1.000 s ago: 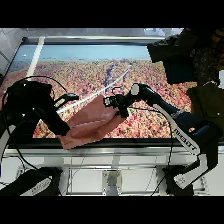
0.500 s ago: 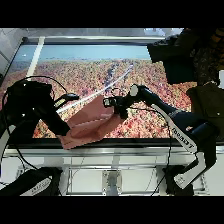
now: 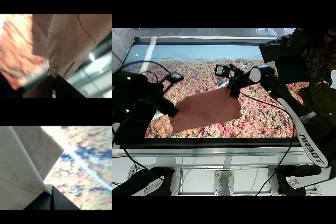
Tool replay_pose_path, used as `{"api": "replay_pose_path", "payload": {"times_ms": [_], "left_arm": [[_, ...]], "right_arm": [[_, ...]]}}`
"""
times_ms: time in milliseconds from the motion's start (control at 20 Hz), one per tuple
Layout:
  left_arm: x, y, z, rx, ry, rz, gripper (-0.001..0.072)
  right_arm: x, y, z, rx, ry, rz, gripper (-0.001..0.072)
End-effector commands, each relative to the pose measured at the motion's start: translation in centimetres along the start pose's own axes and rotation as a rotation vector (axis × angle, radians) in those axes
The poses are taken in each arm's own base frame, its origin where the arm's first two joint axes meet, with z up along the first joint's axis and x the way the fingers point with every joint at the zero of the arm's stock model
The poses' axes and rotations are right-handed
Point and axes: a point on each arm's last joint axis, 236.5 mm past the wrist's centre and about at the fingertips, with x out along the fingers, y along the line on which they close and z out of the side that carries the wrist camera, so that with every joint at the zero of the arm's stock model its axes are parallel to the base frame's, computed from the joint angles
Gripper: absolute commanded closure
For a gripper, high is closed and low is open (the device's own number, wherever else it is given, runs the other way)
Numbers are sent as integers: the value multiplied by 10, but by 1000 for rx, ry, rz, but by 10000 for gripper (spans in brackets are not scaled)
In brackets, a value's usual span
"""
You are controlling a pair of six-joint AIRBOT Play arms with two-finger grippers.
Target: Fold the clothes and pants, and hang the long-sleeved shirts on hangers.
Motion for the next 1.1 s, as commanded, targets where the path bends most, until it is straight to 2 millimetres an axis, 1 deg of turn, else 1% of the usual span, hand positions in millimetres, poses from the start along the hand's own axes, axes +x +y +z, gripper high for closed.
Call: {"api": "replay_pose_path", "payload": {"times_ms": [0,100,150,200,250,350,400,450,500,600,700,800,850,900,950,1050], "left_arm": [[-66,40,66,-14,-299,166,685],[-100,47,78,-20,-381,196,685],[-115,46,82,-21,-414,198,685],[-129,41,86,-20,-453,184,685],[-145,28,90,-8,-504,146,685],[-174,3,94,29,-596,92,685],[-186,-7,91,48,-625,86,685],[-195,-16,83,68,-637,77,684],[-202,-26,71,88,-633,65,685],[-214,-42,42,92,-613,36,684],[-224,-49,13,15,-593,2,684],[-224,-53,-10,-89,-550,-33,684],[-219,-55,-17,-121,-510,-49,684],[-213,-57,-19,-125,-472,-57,684],[-205,-57,-17,-124,-438,-63,684],[-184,-55,-4,-124,-378,-74,684]], "right_arm": [[-90,-23,41,97,-88,-116,718],[-146,-28,63,121,-168,-184,718],[-170,-25,71,131,-197,-199,718],[-193,-16,78,135,-219,-200,719],[-211,-2,86,123,-238,-188,719],[-240,31,105,79,-283,-164,719],[-252,43,112,77,-301,-166,719],[-263,52,115,82,-304,-173,719],[-269,60,114,83,-294,-175,719],[-280,76,106,108,-255,-161,719],[-287,93,95,163,-215,-110,719],[-289,101,84,221,-169,-76,719],[-288,101,82,240,-163,-74,719],[-285,101,82,245,-157,-71,719],[-279,101,83,248,-146,-65,720],[-263,96,80,249,-105,-70,720]]}}
